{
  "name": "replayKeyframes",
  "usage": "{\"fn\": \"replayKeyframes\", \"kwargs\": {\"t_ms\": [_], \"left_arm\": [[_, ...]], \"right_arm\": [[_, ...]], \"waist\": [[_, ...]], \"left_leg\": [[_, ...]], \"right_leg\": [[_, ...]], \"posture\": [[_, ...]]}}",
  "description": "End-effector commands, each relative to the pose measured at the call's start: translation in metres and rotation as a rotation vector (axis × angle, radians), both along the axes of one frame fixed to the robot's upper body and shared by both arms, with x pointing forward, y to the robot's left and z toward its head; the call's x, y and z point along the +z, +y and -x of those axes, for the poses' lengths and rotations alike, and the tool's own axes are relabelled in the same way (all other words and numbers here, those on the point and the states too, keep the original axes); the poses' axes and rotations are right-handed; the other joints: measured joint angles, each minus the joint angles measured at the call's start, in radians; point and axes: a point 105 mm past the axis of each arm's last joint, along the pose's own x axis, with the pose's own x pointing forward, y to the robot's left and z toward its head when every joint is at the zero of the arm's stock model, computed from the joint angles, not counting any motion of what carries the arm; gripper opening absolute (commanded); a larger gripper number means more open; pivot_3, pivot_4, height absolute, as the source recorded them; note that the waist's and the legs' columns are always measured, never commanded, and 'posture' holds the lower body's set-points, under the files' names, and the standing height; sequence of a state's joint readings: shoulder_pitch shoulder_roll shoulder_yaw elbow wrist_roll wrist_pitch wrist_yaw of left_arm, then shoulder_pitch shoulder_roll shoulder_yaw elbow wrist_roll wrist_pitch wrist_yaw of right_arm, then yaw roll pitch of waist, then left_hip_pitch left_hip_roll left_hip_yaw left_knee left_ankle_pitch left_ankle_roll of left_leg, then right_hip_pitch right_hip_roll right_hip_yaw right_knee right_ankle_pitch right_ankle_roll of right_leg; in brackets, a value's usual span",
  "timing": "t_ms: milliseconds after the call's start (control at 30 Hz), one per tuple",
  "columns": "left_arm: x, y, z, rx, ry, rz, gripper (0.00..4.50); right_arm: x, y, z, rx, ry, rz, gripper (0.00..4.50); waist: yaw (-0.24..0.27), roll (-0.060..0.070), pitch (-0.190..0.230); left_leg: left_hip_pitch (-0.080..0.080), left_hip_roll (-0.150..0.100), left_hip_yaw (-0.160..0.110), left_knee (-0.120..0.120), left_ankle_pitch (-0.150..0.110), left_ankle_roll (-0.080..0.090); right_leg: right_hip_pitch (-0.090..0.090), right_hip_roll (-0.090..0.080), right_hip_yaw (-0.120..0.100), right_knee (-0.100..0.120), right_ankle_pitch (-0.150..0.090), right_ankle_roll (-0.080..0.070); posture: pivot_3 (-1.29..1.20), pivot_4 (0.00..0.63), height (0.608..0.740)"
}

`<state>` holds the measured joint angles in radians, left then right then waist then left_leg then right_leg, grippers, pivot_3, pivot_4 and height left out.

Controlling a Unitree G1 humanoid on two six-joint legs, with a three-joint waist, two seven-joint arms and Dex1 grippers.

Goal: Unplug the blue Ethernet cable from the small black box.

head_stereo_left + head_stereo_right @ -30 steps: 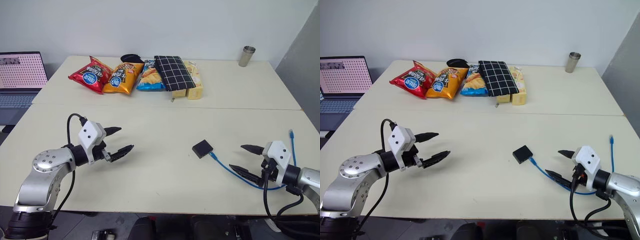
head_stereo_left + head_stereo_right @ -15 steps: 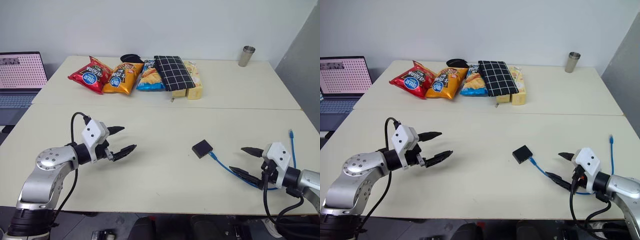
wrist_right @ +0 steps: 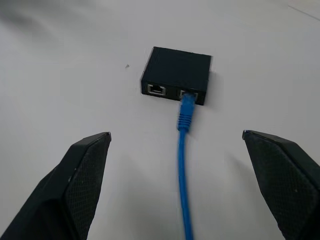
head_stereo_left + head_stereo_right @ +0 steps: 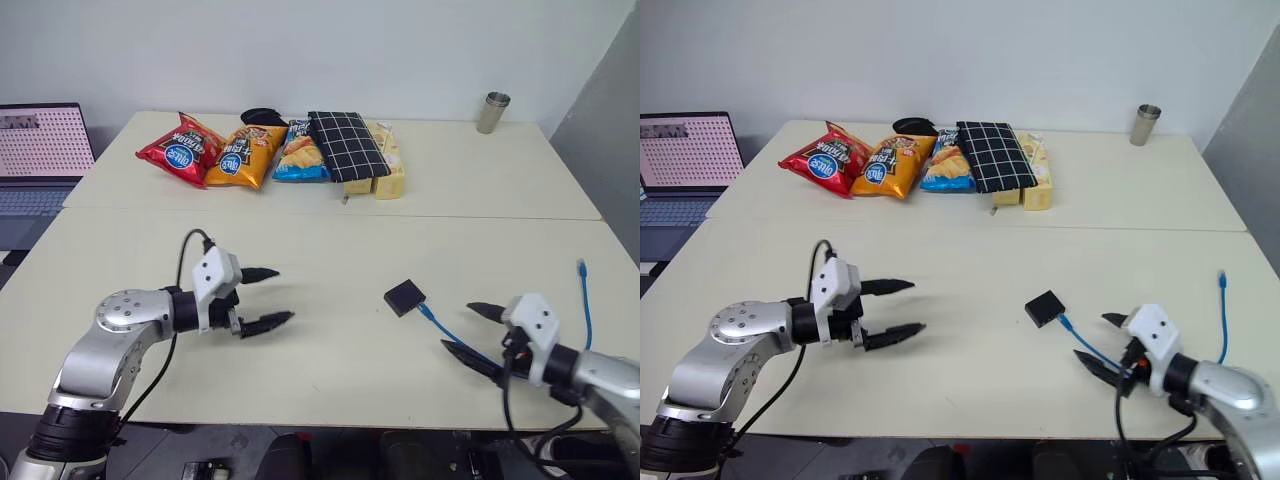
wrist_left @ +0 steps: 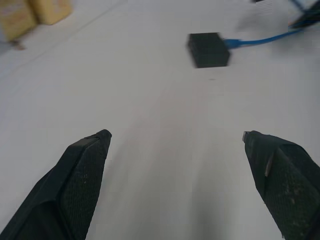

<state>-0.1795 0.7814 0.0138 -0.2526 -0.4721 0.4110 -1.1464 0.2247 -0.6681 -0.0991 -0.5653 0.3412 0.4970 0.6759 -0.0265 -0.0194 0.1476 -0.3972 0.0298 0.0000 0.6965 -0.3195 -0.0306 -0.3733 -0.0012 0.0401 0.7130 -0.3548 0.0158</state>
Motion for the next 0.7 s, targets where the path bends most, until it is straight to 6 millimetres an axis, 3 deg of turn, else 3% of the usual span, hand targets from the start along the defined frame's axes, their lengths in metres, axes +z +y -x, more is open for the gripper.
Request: {"fn": "replayKeyframes", "kwargs": {"t_ms": [33, 167, 300, 533, 700], "left_arm": [[0.015, -0.013, 0.007, -0.109, -0.016, 0.007, 4.50], [0.017, -0.019, 0.006, -0.144, -0.010, 0.006, 4.50], [0.015, -0.021, -0.001, -0.127, -0.017, 0.004, 4.50], [0.010, -0.024, -0.005, -0.111, -0.016, 0.010, 4.50], [0.010, -0.030, -0.009, -0.089, -0.008, 0.034, 4.50]], "right_arm": [[-0.003, 0.008, -0.012, -0.058, -0.049, 0.021, 4.48], [-0.012, 0.015, -0.025, -0.103, -0.058, 0.030, 4.48], [-0.022, 0.021, -0.030, -0.118, -0.032, 0.041, 3.76], [-0.021, 0.015, -0.039, -0.164, -0.041, 0.080, 1.86], [-0.009, 0.015, -0.046, -0.131, -0.090, 0.147, 0.65]], "waist": [[0.000, 0.000, 0.000], [0.000, 0.000, 0.000], [0.000, 0.001, 0.000], [0.000, 0.000, 0.000], [0.001, 0.000, 0.000]], "left_leg": [[0.000, 0.000, 0.000, 0.000, 0.000, 0.000], [0.000, 0.000, 0.000, 0.000, 0.000, 0.000], [0.000, 0.000, 0.000, 0.000, 0.000, 0.000], [0.000, 0.000, 0.000, 0.000, 0.000, 0.000], [0.000, 0.000, 0.000, 0.000, 0.000, 0.000]], "right_leg": [[0.000, 0.000, 0.000, 0.000, 0.000, 0.000], [0.000, 0.000, 0.000, 0.000, 0.000, 0.000], [-0.001, 0.000, 0.000, 0.000, 0.000, 0.000], [0.000, 0.000, 0.000, 0.000, 0.000, 0.000], [0.000, 0.000, 0.000, 0.000, 0.000, 0.000]], "posture": [[0.00, 0.150, 0.740], [0.00, 0.150, 0.740], [0.00, 0.150, 0.740], [0.00, 0.150, 0.740], [0.00, 0.150, 0.740]]}}
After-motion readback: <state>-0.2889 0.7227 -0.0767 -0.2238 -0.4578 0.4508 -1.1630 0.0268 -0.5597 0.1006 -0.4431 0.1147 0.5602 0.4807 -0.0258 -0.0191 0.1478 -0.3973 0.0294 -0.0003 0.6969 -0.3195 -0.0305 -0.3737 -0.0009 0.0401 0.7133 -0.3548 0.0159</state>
